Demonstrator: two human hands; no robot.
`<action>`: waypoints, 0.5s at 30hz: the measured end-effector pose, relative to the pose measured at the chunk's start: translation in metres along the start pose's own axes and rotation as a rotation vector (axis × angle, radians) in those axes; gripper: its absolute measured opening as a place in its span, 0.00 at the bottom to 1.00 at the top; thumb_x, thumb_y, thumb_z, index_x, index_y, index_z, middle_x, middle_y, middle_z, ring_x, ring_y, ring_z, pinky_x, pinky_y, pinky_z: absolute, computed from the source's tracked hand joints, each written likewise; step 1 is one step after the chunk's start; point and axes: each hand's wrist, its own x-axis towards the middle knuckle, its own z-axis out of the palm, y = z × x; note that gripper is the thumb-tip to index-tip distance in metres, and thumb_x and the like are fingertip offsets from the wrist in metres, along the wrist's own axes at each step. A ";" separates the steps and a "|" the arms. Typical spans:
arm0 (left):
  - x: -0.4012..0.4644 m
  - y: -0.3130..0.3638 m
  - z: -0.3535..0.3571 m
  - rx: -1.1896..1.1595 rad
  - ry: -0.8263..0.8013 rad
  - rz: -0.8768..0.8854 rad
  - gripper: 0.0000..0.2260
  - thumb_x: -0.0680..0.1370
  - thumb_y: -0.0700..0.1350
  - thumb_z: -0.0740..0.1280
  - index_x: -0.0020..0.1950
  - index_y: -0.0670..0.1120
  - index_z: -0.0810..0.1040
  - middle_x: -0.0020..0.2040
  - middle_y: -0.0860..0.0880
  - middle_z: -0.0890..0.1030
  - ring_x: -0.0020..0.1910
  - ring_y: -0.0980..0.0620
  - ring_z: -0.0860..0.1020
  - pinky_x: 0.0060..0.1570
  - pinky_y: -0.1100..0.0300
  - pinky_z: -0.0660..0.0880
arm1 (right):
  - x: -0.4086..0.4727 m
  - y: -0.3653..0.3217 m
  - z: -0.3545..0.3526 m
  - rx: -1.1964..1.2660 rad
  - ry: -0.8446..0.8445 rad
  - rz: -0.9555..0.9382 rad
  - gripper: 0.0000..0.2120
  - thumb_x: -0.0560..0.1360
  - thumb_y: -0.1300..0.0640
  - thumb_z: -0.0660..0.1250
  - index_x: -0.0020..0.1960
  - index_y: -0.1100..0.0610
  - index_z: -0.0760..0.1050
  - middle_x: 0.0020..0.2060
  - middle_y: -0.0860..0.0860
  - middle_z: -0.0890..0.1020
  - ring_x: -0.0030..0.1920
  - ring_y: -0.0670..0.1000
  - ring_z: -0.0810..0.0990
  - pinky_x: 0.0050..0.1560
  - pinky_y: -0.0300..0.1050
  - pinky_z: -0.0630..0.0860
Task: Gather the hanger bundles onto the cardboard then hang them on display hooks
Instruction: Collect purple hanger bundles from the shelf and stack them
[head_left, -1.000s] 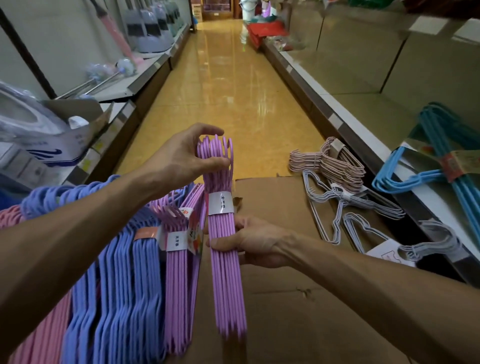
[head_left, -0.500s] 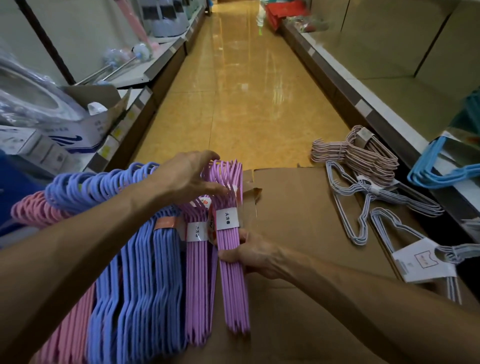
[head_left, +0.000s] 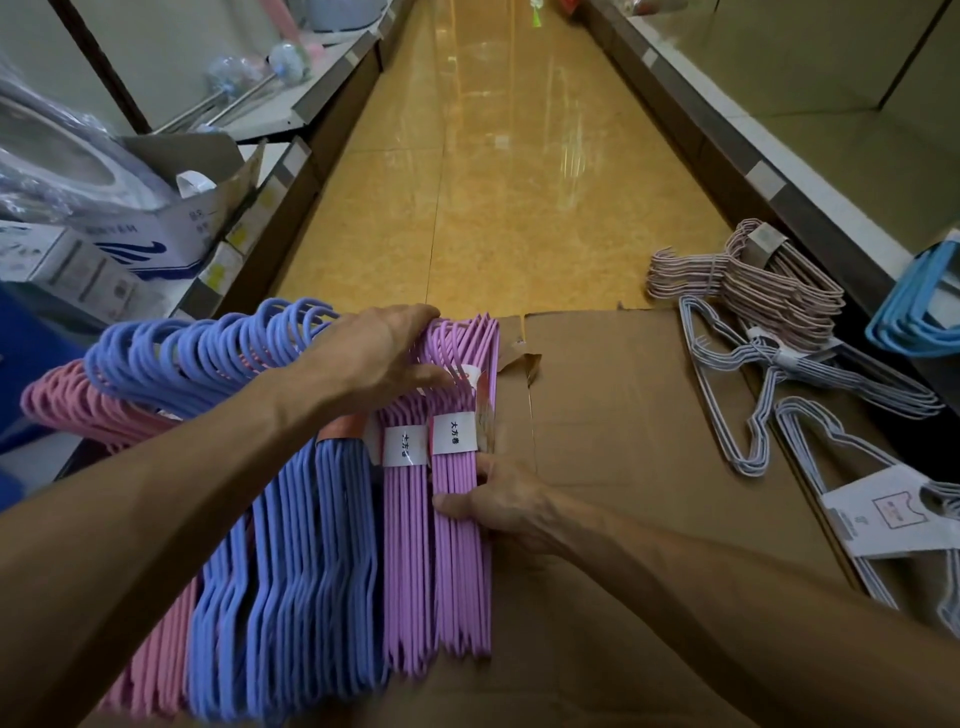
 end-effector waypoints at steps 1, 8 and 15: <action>0.000 -0.001 0.000 -0.002 0.002 0.002 0.30 0.74 0.61 0.69 0.70 0.47 0.70 0.64 0.45 0.78 0.59 0.44 0.77 0.58 0.45 0.74 | 0.000 -0.001 -0.001 -0.019 -0.002 -0.002 0.13 0.75 0.61 0.72 0.59 0.52 0.78 0.56 0.52 0.83 0.57 0.53 0.82 0.64 0.54 0.77; 0.000 0.006 0.001 0.031 -0.031 -0.023 0.32 0.75 0.61 0.68 0.74 0.46 0.66 0.69 0.44 0.75 0.63 0.45 0.75 0.62 0.48 0.73 | -0.005 -0.009 -0.010 -0.285 -0.017 -0.090 0.19 0.74 0.57 0.74 0.64 0.54 0.76 0.60 0.52 0.81 0.62 0.53 0.78 0.66 0.54 0.75; -0.009 0.025 -0.006 -0.052 0.121 0.048 0.33 0.77 0.59 0.65 0.77 0.46 0.62 0.77 0.45 0.65 0.71 0.45 0.69 0.67 0.51 0.68 | -0.035 -0.023 -0.044 -0.520 0.059 -0.112 0.08 0.78 0.49 0.70 0.51 0.52 0.78 0.51 0.52 0.82 0.50 0.51 0.82 0.50 0.48 0.81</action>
